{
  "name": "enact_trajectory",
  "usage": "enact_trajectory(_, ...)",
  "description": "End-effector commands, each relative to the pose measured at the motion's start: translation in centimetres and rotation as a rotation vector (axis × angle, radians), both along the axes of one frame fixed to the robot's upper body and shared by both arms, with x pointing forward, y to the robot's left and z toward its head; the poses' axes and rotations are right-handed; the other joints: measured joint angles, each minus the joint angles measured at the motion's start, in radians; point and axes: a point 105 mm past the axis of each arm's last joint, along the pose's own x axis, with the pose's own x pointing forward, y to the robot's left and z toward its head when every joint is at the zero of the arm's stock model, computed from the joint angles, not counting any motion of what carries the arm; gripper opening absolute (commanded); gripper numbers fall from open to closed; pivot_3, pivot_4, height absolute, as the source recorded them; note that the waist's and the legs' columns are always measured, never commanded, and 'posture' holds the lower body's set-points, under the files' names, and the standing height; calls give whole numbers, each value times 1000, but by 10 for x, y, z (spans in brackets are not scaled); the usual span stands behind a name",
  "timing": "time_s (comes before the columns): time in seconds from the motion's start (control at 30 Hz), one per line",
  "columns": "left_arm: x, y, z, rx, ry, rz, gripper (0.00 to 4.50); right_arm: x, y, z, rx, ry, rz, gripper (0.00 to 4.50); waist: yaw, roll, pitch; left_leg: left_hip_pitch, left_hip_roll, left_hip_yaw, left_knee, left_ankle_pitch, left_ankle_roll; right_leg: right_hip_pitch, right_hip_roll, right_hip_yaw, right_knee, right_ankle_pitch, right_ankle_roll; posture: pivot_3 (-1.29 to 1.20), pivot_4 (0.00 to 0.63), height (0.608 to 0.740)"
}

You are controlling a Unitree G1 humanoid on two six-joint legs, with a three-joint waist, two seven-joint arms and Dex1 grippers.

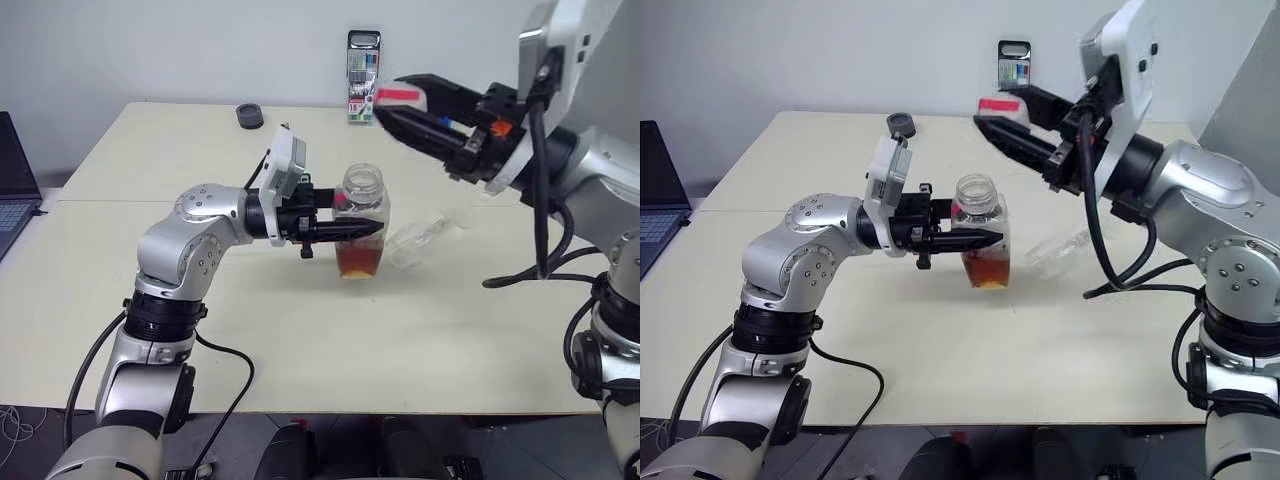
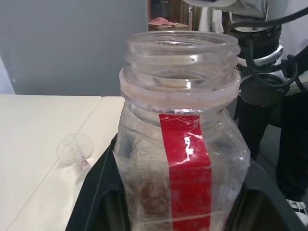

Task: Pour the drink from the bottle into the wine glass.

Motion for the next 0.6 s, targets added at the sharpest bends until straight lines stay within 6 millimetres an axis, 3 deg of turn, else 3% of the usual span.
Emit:
enact_trajectory(0.03, -8, -2, 13, -29, -60, -18, 1779, 22, -57, -49, -5, 92, -340, 1785, 8, -2, -1, 0, 0, 0, 0, 0, 0, 1, 0, 0, 0, 0, 0, 0, 150, 740)
enact_trajectory(0.13, -9, -3, 13, -33, -57, -18, 1779, 26, -110, -125, -26, 264, -654, 1785, 23, -1, -1, -2, 0, 1, 1, 0, 0, -1, 0, 1, -2, 0, 1, 0, 150, 740)
enact_trajectory(0.2, -9, -4, 13, -35, -57, -19, 1779, 23, -128, -162, -45, 338, -780, 1785, 23, 0, 0, -3, 0, 3, 1, 2, -3, -2, 0, 2, 0, 0, 1, 0, 150, 740)
enact_trajectory(0.27, -8, -5, 14, -37, -58, -21, 1779, 20, -133, -187, -62, 374, -837, 1785, 17, 0, 0, -1, 0, 5, 1, 2, -3, -2, 0, 4, 2, 0, 1, 0, 150, 740)
enact_trajectory(0.37, -9, -7, 15, -40, -60, -27, 1779, 16, -134, -212, -20, 418, -881, 1785, 4, 0, 0, 3, 0, 7, 0, 2, -3, -2, 1, 7, 6, 0, 1, 0, 150, 740)
enact_trajectory(0.6, -8, -5, 16, -37, -66, -20, 1779, 12, -126, -228, 26, 465, -873, 4110, -3, 1, 0, 4, 1, 6, 1, 1, -2, -2, 3, 7, 7, 0, 1, 0, 150, 740)
